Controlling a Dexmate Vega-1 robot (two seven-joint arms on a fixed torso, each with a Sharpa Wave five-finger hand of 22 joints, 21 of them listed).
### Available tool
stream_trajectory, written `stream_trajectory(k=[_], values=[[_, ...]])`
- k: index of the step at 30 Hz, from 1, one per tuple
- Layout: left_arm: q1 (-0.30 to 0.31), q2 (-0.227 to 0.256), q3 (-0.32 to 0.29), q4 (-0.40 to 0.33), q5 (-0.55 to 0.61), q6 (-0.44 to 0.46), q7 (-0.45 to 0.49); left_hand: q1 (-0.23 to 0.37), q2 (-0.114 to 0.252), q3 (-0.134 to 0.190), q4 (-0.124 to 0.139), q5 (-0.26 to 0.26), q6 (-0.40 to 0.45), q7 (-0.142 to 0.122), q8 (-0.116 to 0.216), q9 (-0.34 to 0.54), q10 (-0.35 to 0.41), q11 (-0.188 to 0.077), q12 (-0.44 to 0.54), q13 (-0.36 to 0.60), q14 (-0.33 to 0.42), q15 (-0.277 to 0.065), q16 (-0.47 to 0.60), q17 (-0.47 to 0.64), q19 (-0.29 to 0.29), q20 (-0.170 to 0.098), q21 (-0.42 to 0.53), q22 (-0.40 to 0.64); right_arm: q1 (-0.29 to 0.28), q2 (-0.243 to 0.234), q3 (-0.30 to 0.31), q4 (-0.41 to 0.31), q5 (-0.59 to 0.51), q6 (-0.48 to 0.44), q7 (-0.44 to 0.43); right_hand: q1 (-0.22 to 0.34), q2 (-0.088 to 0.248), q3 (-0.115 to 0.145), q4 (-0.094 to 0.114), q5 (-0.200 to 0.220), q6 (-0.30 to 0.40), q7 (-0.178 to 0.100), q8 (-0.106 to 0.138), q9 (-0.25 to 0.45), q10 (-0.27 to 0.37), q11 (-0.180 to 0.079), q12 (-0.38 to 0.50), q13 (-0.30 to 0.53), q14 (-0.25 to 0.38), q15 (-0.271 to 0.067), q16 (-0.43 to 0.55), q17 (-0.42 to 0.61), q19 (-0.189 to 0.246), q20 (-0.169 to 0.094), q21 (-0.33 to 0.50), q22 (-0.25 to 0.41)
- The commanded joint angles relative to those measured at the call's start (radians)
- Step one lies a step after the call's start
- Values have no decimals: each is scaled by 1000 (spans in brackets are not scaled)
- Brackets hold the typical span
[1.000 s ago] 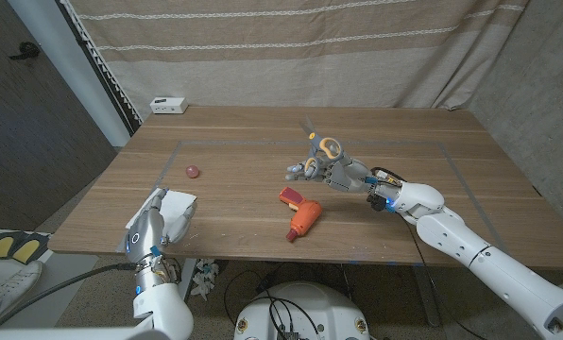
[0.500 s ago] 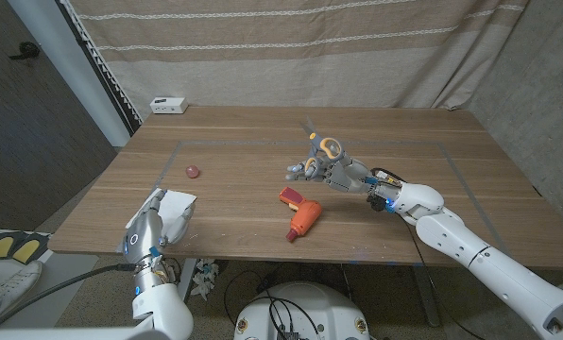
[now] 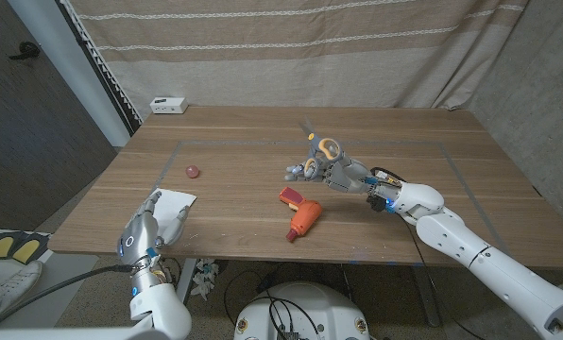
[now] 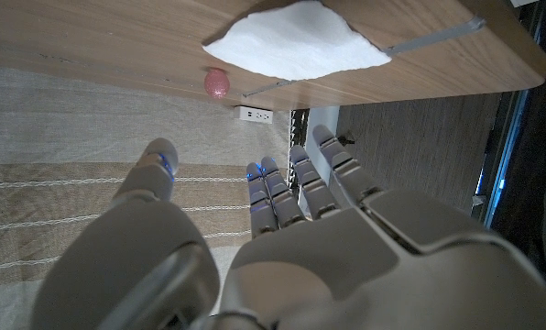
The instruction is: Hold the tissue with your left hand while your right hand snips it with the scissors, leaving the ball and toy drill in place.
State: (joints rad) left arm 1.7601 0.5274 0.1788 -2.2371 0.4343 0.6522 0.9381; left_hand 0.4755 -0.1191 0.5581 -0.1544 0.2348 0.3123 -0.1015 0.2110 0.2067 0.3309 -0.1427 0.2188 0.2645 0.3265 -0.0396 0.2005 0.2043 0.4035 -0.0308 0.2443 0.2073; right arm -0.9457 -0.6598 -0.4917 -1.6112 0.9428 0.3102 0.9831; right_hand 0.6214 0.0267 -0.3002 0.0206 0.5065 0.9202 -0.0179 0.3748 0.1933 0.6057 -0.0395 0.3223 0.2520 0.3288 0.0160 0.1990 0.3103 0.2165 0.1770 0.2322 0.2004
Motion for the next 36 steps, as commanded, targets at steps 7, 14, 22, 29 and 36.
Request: stream_trajectory(k=[7, 14, 22, 29, 36], values=[[-11, 11, -9, 10, -25, 27, -5, 3, 1, 6, 4, -4, 47, 62, 17, 5, 0, 5, 0, -2, 9, -93, 6, 2, 9, 0, 16, 18, -10, -15, -1, -17, -12, 8, -16, 2, 10, 1, -5, 2, 11, -2, -8, 4, 4, 11, 2, -3, 7, 2, 1, -4, 4, 2, 0, 0], [-30, 29, 15, 26, -5, 71, -8, 3, -1, 6, 3, -5, 4, 53, -1, 4, -21, 9, -7, -5, 9, -93, 5, 1, 10, 2, 22, 25, -12, -18, -1, -21, -13, 12, -19, 2, 11, 1, -5, 2, 12, -2, -10, 4, 2, 14, 0, -5, 4, 0, 0, -6, 3, 2, -1, 0], [-41, 43, 25, 34, -2, 100, -10, 4, -6, 6, 2, -4, -38, 41, -15, 4, -43, 14, -14, -8, 3, -92, 3, 0, 7, 3, 27, 30, -18, -24, 1, -28, -13, 15, -25, 2, 11, 1, -6, 2, 12, -5, -13, 4, -1, 11, -1, -8, 3, 2, 0, -8, 3, 2, -1, 0], [-46, 47, 29, 44, -12, 111, -9, 4, -7, 6, 2, -4, -42, 37, -14, 3, -43, 11, -12, -8, 4, -94, 3, 0, 1, 5, 26, 32, -23, -27, 2, -33, -12, 18, -28, 2, 12, 1, -6, 1, 13, -4, -15, 4, -2, 12, -2, -10, 3, 2, -1, -10, 3, 2, -2, 0], [-59, 47, 36, 63, -23, 127, -6, 5, -9, 6, 1, -4, -43, 32, -13, 3, -44, 7, -11, -10, -7, -94, -1, 0, -15, -2, 22, 34, -27, -34, 4, -41, -14, 17, -35, 2, 12, 2, -7, 1, 13, -3, -17, 4, -1, 12, -3, -12, 3, 3, -1, -11, 3, 2, -2, 0]])
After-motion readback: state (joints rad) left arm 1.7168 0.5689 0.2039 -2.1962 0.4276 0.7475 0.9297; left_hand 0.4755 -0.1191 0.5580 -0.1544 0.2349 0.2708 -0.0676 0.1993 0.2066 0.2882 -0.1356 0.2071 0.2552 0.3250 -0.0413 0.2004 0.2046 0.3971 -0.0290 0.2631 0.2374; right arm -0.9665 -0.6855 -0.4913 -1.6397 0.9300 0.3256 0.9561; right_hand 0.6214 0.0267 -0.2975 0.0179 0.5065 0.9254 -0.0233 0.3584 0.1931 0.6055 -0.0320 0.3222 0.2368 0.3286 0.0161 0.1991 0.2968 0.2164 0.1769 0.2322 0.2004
